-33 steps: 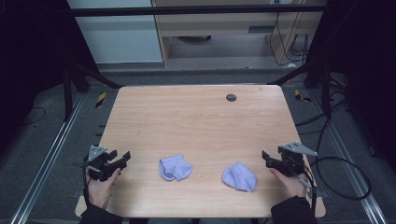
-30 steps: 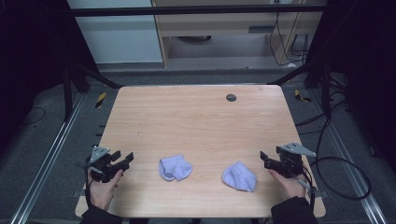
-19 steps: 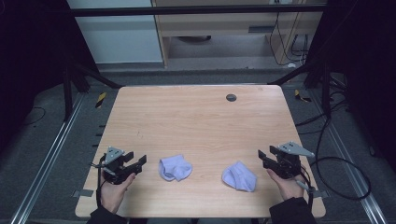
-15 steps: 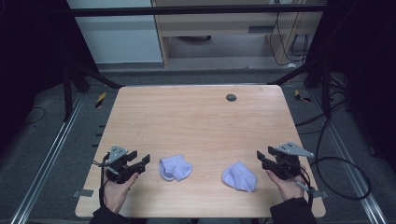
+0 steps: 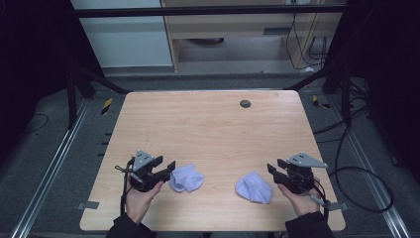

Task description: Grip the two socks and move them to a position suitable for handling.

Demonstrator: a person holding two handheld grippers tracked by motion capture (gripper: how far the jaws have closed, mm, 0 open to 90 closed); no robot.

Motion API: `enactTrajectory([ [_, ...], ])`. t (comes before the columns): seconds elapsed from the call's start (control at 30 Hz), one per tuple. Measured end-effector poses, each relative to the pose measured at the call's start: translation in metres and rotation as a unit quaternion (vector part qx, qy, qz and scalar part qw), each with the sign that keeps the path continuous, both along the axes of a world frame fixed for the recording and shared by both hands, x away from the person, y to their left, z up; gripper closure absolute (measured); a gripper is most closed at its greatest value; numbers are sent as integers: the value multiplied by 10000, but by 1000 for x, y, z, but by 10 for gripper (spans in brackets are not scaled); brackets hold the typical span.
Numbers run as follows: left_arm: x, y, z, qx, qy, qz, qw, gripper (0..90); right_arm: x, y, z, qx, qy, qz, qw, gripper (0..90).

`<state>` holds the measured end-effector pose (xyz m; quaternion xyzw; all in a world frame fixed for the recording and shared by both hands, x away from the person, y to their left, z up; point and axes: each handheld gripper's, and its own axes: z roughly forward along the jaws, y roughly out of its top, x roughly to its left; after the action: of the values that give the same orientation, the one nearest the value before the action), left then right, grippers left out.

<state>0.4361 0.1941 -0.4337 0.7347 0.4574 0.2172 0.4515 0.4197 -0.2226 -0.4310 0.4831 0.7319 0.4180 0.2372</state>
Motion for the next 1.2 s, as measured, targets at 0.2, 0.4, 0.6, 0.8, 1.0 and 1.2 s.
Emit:
enactTrajectory([
  [0.2, -1, -23, 0, 81, 20, -208, 9997, 446, -6, 8, -6, -62, 122, 199, 9997, 599],
  [0.4, -3, -43, -2, 106, 19, -342, 9994, 453, -13, 11, -13, -87, 158, 290, 9994, 612],
  [0.6, -5, -59, -6, 179, 64, -493, 9986, 456, -18, 14, -21, -125, 219, 406, 9989, 622],
  [0.8, -6, -75, -12, 248, 119, -624, 9977, 461, -25, 23, -30, -165, 378, 569, 9975, 626],
  [1.0, -7, -91, -18, 288, 161, -765, 9965, 470, -27, 31, -36, -195, 484, 698, 9962, 626],
  [1.2, -8, -105, -26, 323, 234, -901, 9951, 480, -28, 37, -44, -221, 601, 817, 9946, 626],
])
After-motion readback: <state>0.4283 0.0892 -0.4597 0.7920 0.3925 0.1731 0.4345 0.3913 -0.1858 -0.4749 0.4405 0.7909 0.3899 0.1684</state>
